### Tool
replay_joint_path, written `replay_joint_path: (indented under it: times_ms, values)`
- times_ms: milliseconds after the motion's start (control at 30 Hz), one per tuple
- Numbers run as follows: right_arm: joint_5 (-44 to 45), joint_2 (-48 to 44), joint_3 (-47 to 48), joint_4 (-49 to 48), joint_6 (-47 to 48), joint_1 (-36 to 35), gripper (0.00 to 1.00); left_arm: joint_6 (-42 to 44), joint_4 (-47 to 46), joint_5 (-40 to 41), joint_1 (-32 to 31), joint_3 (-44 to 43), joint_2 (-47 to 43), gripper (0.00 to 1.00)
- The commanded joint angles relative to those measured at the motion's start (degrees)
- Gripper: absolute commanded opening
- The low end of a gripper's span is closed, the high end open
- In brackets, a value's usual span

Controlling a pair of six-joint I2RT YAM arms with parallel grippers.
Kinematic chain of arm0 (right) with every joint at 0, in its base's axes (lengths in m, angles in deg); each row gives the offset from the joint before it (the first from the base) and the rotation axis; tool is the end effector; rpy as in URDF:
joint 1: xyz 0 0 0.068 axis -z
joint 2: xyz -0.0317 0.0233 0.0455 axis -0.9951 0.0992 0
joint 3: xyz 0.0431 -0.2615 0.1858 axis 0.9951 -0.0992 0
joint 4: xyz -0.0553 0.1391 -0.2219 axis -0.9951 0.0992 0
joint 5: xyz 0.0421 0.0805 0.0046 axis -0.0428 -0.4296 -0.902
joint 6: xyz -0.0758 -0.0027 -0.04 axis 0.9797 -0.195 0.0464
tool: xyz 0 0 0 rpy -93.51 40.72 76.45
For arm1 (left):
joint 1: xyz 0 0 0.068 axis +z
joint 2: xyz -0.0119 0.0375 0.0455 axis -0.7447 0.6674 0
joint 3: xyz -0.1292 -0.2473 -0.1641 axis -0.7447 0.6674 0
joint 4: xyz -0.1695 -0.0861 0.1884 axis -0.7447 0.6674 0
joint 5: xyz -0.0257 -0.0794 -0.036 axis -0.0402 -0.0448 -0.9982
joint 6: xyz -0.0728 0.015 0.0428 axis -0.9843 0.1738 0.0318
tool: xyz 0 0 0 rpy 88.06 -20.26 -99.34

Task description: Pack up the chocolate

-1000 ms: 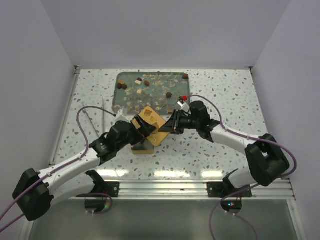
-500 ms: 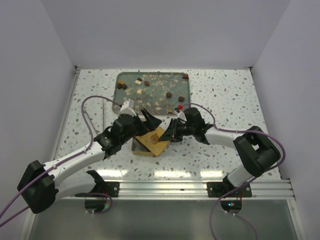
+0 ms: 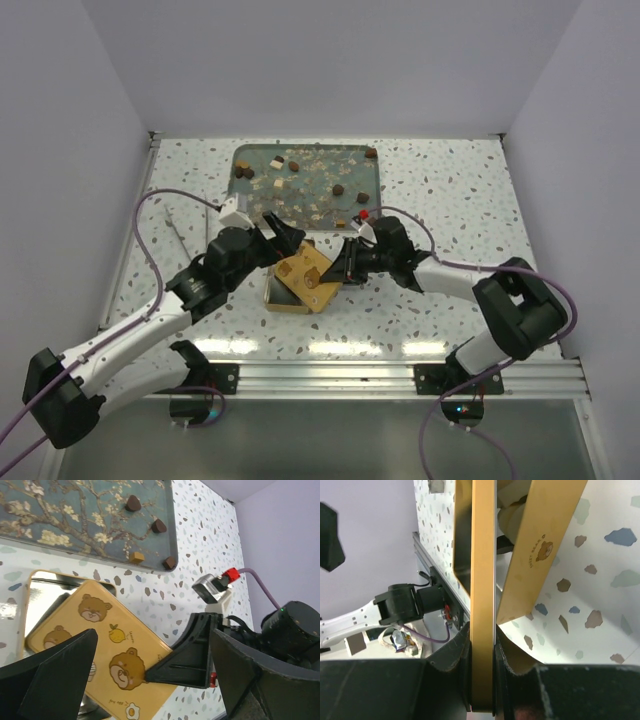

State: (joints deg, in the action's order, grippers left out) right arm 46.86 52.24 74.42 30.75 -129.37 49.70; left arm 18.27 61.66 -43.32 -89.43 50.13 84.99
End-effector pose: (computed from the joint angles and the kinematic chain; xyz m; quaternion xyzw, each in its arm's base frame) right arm 0.2444 0.2239 0.1989 -0.0001 0.8510 0.5115 0.1191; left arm 0.1851 -0.1369 0.3093 -0.1658 0.7998 -0.3497 0.4589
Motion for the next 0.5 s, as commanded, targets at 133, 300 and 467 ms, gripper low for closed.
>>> replay_joint_path:
  times_ms: [133,300,467]
  values:
    - [1.46,-8.15,-0.03,3.42,1.17,-0.19,0.11,0.16,8.58,7.8,1.04,0.13,-4.42,1.0]
    - [3.39,-11.14,-0.03,3.16,0.21,-0.02,0.11,0.95,8.15,7.45,1.13,5.4,-8.9,1.0]
    - [6.12,-11.15,-1.61,-0.35,-0.85,0.94,0.11,1.04,5.16,6.22,1.22,11.72,-12.51,1.0]
